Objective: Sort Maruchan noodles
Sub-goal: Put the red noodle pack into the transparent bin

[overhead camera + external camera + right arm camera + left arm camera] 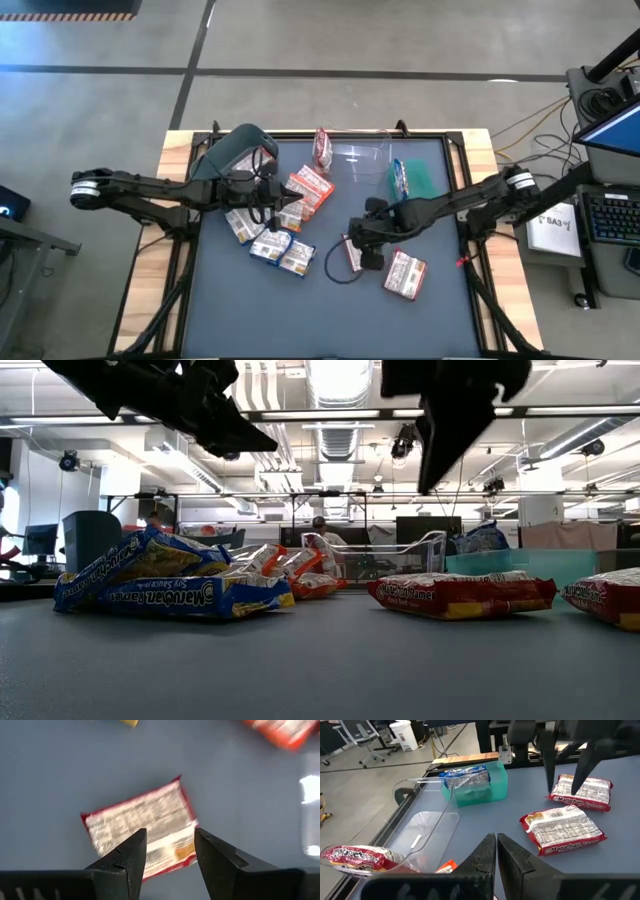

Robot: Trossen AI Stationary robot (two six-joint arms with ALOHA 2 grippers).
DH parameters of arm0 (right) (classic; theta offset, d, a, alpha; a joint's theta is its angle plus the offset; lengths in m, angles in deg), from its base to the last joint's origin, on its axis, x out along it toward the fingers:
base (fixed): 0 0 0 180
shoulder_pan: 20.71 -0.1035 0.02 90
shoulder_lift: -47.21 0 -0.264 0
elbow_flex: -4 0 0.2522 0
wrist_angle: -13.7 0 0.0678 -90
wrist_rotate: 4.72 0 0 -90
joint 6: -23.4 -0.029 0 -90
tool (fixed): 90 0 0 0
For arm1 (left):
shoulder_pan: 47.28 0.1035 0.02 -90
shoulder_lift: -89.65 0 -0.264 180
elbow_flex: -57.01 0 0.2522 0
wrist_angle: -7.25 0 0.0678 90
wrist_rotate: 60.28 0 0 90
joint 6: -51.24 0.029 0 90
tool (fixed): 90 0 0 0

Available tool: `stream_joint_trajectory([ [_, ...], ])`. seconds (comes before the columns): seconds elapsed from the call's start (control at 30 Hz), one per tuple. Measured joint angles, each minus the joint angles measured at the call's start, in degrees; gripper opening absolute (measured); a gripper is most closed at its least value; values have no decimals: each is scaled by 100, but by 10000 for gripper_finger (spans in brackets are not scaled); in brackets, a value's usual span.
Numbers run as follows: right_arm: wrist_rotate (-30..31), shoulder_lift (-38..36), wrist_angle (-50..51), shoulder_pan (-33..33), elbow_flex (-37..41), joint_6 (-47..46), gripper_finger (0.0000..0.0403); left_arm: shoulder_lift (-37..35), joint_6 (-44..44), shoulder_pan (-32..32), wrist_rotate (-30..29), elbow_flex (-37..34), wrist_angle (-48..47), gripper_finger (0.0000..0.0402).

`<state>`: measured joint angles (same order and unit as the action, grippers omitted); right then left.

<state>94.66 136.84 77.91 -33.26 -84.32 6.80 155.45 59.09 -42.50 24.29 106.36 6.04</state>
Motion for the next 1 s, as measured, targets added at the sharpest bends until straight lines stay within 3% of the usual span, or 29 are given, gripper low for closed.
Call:
stream_joint_trajectory([
  [0.23,-191,40,102,194,187,-8,135,0,-254,-10,29,0,164,0],
  [0.37,-302,-241,357,170,187,-1255,128,0,-459,-28,324,0,209,0],
  [0.47,-736,-463,346,155,190,-2372,132,79,-531,-105,471,0,513,0],
  [0.73,-824,-664,279,-301,395,-4028,192,865,-564,-730,815,2,2128,0],
  [1.0,-399,-546,-519,-1007,1216,-5349,250,1574,-585,-1103,807,515,1917,0],
])
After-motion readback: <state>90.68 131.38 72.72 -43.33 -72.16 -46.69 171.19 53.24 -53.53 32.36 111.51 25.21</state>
